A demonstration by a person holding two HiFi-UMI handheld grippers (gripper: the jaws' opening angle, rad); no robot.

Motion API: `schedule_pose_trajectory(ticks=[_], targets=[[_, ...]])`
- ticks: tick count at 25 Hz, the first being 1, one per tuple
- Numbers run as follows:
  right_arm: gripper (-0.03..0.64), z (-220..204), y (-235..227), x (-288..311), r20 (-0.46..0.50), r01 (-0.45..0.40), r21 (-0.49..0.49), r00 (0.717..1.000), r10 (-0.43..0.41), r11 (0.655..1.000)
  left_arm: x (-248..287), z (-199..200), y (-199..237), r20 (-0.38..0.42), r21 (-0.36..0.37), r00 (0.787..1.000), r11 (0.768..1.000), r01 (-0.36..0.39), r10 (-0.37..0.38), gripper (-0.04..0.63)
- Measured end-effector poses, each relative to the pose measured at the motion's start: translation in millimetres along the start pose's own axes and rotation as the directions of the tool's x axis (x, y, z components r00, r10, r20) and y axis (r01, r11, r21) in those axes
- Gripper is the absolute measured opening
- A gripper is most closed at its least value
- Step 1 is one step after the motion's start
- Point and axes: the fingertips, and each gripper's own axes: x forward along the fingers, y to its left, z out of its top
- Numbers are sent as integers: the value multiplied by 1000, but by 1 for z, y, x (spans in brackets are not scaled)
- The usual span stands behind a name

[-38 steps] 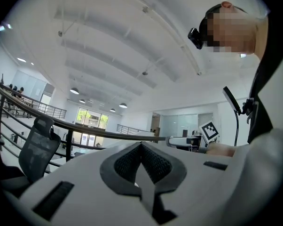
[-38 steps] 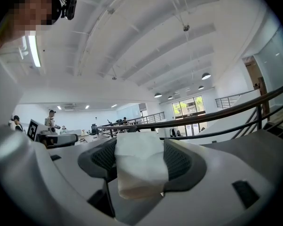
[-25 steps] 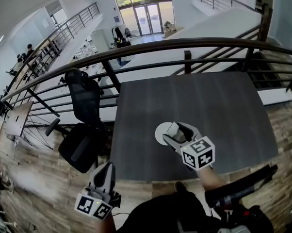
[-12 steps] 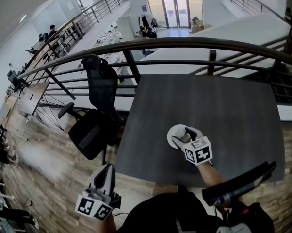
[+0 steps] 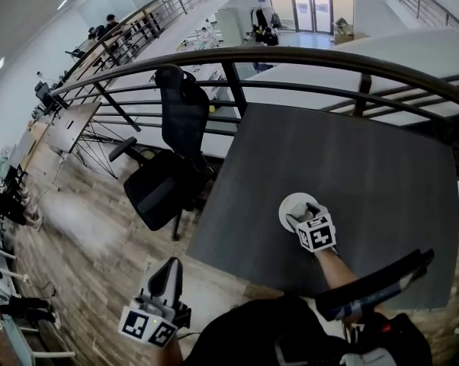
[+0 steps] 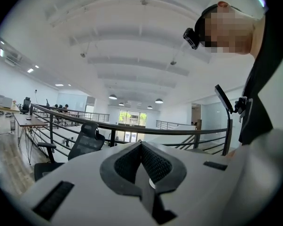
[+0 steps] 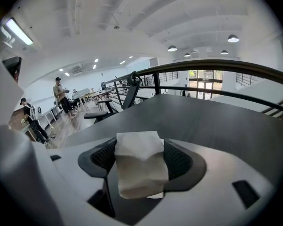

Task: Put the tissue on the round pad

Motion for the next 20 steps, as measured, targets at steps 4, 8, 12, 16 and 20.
schedule_pose_trajectory(ticks=[4,8,12,16,20], targets=[[312,-15,-8,11,-47,13,-24,999,-14,1000,-7,4,-3,-6,1,999,999,-36,36,3],[312,-24,-7,18,-68,2,-52,998,-6,999,-15,2,-6,-9,-2,998,998,-64,64,3],[313,-31,-11,28,-96,0,-67,995,-7,998,-21,1,-8,-10,-2,996,996,-86,86,3],[313,-42,-15,40,-128,1,-69,992,-9,998,-26,0,-8,-15,2,994,994,-107,107,3],[313,-53,-22,47,-155,12,-43,988,-18,999,-29,-1,-10,-26,5,992,993,-122,122,3]])
